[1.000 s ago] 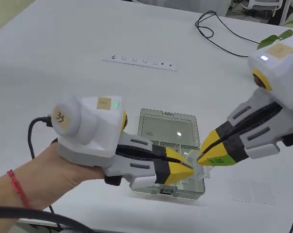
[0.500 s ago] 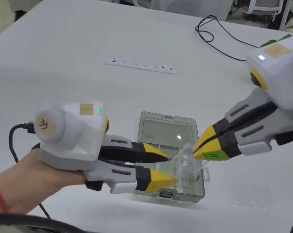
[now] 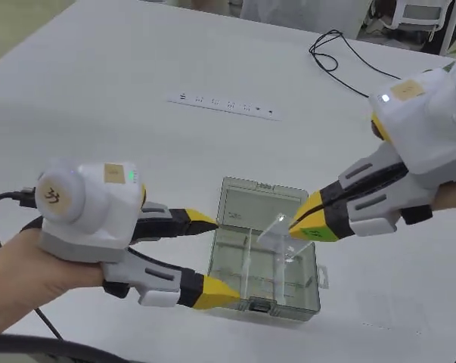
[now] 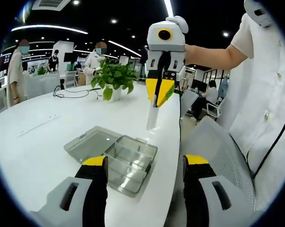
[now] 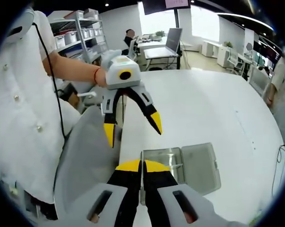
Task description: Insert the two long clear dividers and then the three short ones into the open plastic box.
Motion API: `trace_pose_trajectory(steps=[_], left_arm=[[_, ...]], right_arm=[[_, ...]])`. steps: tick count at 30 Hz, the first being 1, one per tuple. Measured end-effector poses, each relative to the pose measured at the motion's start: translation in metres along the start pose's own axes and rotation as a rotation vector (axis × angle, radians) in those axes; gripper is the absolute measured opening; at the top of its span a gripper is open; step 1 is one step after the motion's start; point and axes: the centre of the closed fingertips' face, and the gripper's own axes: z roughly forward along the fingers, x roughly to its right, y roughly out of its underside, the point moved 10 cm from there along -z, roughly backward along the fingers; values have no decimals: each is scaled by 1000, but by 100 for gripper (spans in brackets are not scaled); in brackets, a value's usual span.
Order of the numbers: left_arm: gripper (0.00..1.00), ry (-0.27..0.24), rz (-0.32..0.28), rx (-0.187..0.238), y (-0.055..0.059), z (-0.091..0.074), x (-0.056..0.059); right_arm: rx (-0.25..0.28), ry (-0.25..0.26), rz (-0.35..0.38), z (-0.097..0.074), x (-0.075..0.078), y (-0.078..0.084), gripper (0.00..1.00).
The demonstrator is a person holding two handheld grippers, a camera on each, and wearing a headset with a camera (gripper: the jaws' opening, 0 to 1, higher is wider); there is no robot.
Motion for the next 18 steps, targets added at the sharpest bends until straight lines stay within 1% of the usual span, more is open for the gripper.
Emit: trace_pose_trajectory(steps=[3, 6, 8, 11, 12, 14, 16, 18], left_arm=[[72, -17, -5, -11, 4, -3, -4], [81, -41, 5, -20, 8, -5, -9], [85, -53, 0, -32, 11, -7, -11], [90, -55, -8, -46, 16, -9, -13], [92, -56, -4, -52, 17, -9, -13], [96, -61, 5, -60, 19, -10, -14], [98, -62, -2, -59, 20, -11, -15], [100, -67, -1, -43, 21, -12, -16]], right_arm=[[-2, 23, -2, 8, 7, 1, 3], [6, 36, 3, 15, 17, 3, 3], [7, 42, 6, 22, 21, 4, 3], [4, 47, 8, 32, 24, 6, 3], [2, 48, 9, 38, 27, 9, 3], [1, 50, 10, 43, 27, 11, 3], [-3, 55, 14, 49, 30, 14, 3], [-5, 58, 10, 56, 32, 16, 3]])
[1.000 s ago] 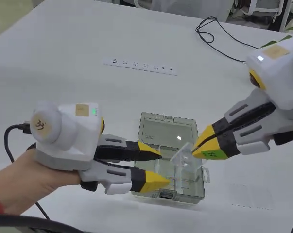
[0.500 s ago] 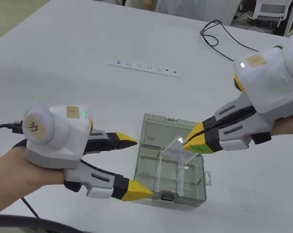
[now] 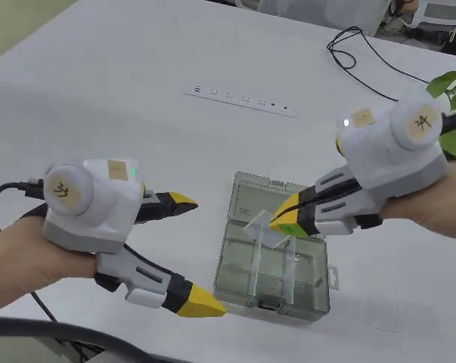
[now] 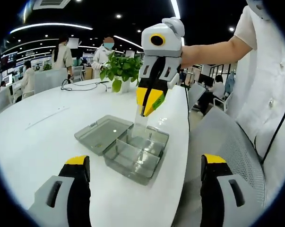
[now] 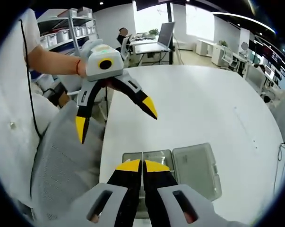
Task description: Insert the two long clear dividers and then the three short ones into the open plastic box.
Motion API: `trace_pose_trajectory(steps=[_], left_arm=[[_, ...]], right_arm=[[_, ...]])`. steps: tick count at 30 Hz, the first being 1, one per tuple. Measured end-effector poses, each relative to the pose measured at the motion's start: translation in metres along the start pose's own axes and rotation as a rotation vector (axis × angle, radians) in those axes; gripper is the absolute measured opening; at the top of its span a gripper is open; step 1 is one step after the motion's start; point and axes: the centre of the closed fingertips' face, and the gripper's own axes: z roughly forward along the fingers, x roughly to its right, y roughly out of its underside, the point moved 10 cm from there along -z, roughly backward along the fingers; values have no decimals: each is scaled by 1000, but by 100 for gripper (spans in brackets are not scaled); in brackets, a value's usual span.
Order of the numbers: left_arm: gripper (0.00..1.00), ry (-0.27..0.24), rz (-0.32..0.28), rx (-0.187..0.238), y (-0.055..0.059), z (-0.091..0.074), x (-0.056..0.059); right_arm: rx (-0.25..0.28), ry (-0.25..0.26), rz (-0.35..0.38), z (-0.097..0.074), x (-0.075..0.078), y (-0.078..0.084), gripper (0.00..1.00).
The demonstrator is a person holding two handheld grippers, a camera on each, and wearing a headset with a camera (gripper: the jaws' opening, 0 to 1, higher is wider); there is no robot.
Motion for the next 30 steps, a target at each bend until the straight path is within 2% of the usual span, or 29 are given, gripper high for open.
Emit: trace_pose_trajectory(steps=[14, 24, 30], left_arm=[[100, 5, -8, 7, 5, 0, -1], [100, 1, -24, 14, 7, 0, 0], [100, 1, -31, 16, 8, 1, 0]], right_arm=[[-10, 10, 16, 25, 2, 10, 3], [-24, 3, 6, 32, 6, 17, 3], [-4, 2, -14, 35, 6, 15, 2]])
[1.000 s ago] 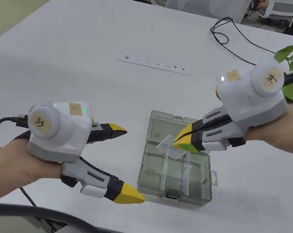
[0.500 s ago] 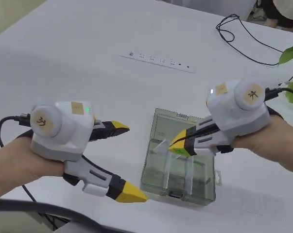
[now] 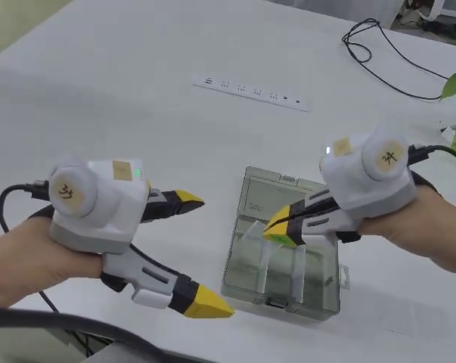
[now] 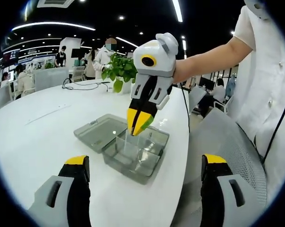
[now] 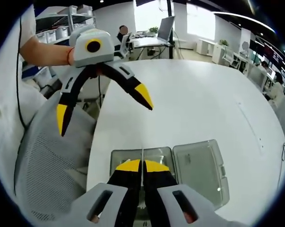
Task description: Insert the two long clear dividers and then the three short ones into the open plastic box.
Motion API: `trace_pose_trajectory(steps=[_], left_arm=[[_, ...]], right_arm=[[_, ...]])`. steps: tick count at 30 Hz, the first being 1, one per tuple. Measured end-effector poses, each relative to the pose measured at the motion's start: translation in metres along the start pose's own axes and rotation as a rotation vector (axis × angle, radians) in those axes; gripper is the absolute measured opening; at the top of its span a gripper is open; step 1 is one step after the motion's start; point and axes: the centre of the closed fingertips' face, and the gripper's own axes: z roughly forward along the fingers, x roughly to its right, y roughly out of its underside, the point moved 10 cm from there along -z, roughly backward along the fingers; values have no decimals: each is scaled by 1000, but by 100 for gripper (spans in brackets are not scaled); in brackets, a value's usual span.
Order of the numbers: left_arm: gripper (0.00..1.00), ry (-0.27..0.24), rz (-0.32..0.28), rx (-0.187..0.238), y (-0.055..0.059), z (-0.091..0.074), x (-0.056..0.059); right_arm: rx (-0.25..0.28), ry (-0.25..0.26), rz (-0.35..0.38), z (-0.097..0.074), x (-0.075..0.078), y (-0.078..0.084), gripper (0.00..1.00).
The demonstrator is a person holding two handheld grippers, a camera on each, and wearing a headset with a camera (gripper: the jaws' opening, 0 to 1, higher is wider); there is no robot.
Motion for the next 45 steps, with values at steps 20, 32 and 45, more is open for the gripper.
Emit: trace_pose_trajectory(steps=[20, 32, 45], left_arm=[[100, 4, -16, 16, -1, 2, 1], [100, 7, -20, 15, -1, 2, 3], [100, 14, -23, 16, -1, 5, 3]], right_arm=[[85, -12, 77, 4, 2, 2, 2], [87, -5, 6, 12, -3, 6, 2], [31, -8, -36, 30, 0, 13, 2]])
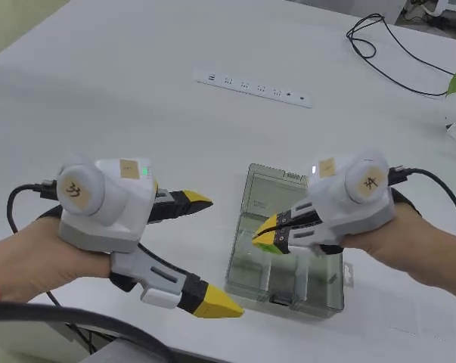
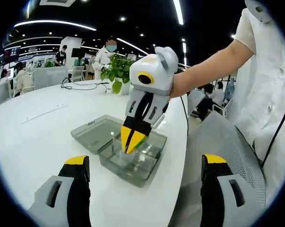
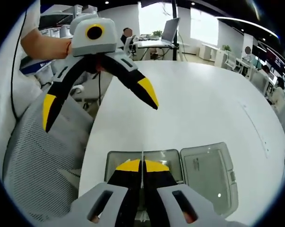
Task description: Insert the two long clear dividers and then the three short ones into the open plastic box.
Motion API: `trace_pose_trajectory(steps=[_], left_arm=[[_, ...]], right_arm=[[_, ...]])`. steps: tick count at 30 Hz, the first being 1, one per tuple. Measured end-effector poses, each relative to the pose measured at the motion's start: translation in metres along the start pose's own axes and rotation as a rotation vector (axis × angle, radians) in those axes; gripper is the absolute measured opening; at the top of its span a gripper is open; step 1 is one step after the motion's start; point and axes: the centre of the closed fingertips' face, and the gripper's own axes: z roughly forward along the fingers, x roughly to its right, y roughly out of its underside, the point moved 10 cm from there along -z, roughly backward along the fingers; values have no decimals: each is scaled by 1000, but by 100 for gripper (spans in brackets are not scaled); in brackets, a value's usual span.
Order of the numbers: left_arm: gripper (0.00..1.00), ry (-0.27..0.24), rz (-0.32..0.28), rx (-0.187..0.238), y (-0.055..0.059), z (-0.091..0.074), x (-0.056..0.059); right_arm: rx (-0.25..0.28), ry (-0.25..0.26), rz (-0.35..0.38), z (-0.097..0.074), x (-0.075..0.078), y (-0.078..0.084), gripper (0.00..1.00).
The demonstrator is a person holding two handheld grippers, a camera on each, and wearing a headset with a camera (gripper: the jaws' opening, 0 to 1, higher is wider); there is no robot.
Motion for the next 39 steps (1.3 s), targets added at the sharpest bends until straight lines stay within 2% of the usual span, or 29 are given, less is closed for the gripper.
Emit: trace_pose_trajectory(steps=[10, 17, 31, 39], left_arm=[[100, 3, 0, -2, 0, 0, 0], [100, 8, 4, -8, 1, 0, -1], [100, 7, 6, -21, 4, -2, 1], [100, 4, 6, -18, 2, -2, 0]], right_arm=[[-36, -5, 7, 10, 2, 4, 2], [-85, -11, -2, 18, 2, 4, 2], [-152, -10, -49, 27, 0, 4, 2], [-153, -1, -50, 25, 0, 4, 3]])
